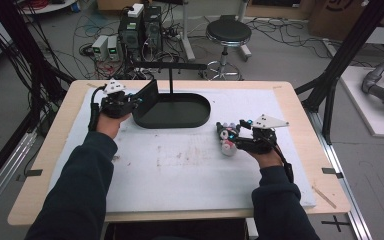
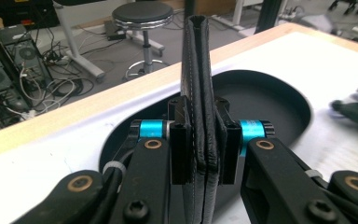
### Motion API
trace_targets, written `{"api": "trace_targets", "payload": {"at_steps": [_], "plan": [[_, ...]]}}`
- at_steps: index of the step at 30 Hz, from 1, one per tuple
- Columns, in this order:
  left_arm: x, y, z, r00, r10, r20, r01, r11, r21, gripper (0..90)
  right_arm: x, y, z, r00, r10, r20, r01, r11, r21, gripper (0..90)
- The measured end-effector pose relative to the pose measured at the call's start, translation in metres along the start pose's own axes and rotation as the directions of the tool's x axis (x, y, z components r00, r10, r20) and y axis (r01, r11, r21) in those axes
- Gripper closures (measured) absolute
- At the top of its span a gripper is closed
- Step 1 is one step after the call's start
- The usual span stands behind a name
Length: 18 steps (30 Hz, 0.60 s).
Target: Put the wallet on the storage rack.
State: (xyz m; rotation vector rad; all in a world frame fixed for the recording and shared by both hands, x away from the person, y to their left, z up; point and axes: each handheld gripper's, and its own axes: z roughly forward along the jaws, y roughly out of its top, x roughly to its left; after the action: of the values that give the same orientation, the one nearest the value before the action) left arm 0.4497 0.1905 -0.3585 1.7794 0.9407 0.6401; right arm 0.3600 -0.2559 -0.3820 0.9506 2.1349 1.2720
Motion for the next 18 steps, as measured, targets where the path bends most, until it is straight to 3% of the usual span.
{"api": "trace_targets", "payload": {"at_steps": [2, 5, 11, 13, 15, 16, 18], "plan": [[0.002, -0.001, 0.009, 0.9999, -0.004, -0.013, 0.004, 1.0000, 0.000, 79.1, 0.000, 0.000, -0.001, 1.0000, 0.004, -0.003, -0.004, 1.0000, -0.005, 36.7], [0.003, -0.004, 0.022, 0.9981, 0.026, -0.057, -0.025, 0.9995, 0.018, 79.0, 0.001, 0.000, -0.001, 1.0000, 0.001, -0.005, -0.001, 1.0000, -0.005, 36.7], [0.003, -0.012, 0.043, 0.9855, 0.091, -0.143, -0.078, 0.9927, 0.092, 79.0, 0.002, 0.000, -0.002, 1.0000, -0.002, -0.008, 0.002, 1.0000, -0.006, 36.8], [0.003, -0.016, 0.050, 0.9850, 0.091, -0.146, -0.073, 0.9895, 0.125, 79.0, 0.001, -0.001, -0.002, 1.0000, 0.000, -0.006, 0.000, 1.0000, -0.005, 36.8], [-0.001, -0.019, 0.055, 0.9819, 0.127, -0.140, -0.105, 0.9815, 0.160, 78.9, 0.000, -0.001, -0.002, 1.0000, 0.002, -0.005, -0.003, 1.0000, -0.006, 36.8], [-0.003, -0.020, 0.057, 0.9822, 0.129, -0.137, -0.107, 0.9820, 0.155, 78.5, -0.001, -0.001, -0.002, 1.0000, 0.002, -0.005, -0.002, 1.0000, -0.008, 36.8], [-0.004, -0.019, 0.058, 0.9867, 0.084, -0.139, -0.062, 0.9858, 0.156, 75.8, -0.002, -0.002, -0.003, 1.0000, 0.005, -0.006, -0.006, 0.9999, -0.010, 36.7]]}}
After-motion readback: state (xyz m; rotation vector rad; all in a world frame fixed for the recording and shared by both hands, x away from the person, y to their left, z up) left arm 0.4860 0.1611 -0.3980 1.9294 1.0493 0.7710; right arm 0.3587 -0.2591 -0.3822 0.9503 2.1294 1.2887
